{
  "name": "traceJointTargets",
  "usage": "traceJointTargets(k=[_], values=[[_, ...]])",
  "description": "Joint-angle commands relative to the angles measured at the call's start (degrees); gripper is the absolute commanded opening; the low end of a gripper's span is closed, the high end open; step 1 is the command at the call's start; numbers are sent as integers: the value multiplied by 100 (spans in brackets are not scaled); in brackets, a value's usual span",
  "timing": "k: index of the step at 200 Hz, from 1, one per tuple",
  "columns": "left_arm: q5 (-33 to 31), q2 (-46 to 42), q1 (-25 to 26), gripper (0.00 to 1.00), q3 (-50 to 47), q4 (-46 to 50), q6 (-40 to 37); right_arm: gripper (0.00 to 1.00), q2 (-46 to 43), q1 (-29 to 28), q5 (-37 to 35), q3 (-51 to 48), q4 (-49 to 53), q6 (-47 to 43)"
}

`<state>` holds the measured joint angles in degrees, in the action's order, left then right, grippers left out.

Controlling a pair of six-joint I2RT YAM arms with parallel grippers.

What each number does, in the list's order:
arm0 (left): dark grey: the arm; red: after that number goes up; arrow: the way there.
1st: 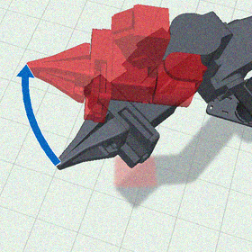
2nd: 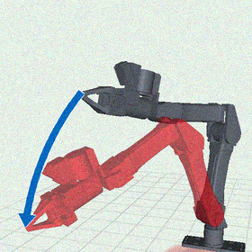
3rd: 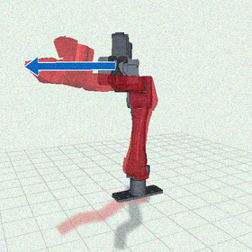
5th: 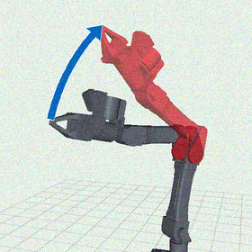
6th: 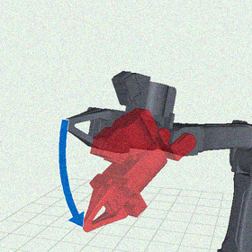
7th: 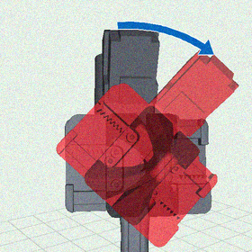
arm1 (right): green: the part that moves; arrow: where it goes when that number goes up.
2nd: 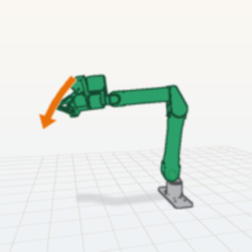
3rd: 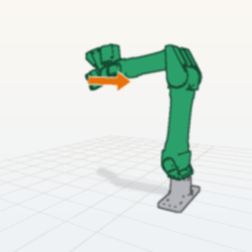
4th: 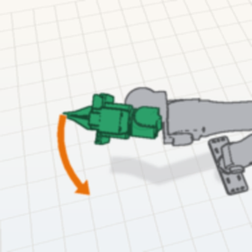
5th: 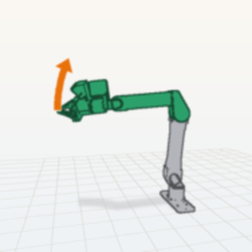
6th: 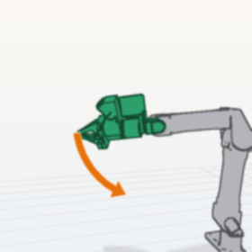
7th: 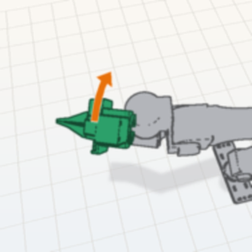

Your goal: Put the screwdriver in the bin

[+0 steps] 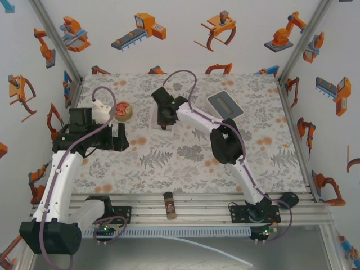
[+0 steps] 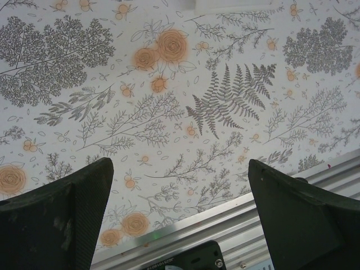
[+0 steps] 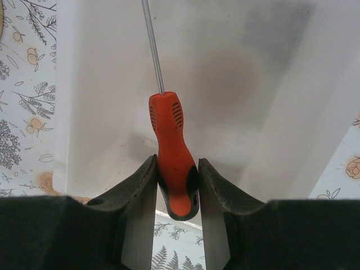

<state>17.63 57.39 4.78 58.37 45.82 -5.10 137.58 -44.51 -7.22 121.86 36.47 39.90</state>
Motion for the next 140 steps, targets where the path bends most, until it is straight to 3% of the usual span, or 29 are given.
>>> traceJointTargets(k=[1,77,140], values=[[99,-78,-31,97,-30,-49,71,30,94,-49,-136,152,150,104],[71,-47,-38,97,-33,-65,64,41,253,-47,-182,417,300,101],[74,-33,-38,97,-12,-65,63,45,108,-61,-371,449,306,47]])
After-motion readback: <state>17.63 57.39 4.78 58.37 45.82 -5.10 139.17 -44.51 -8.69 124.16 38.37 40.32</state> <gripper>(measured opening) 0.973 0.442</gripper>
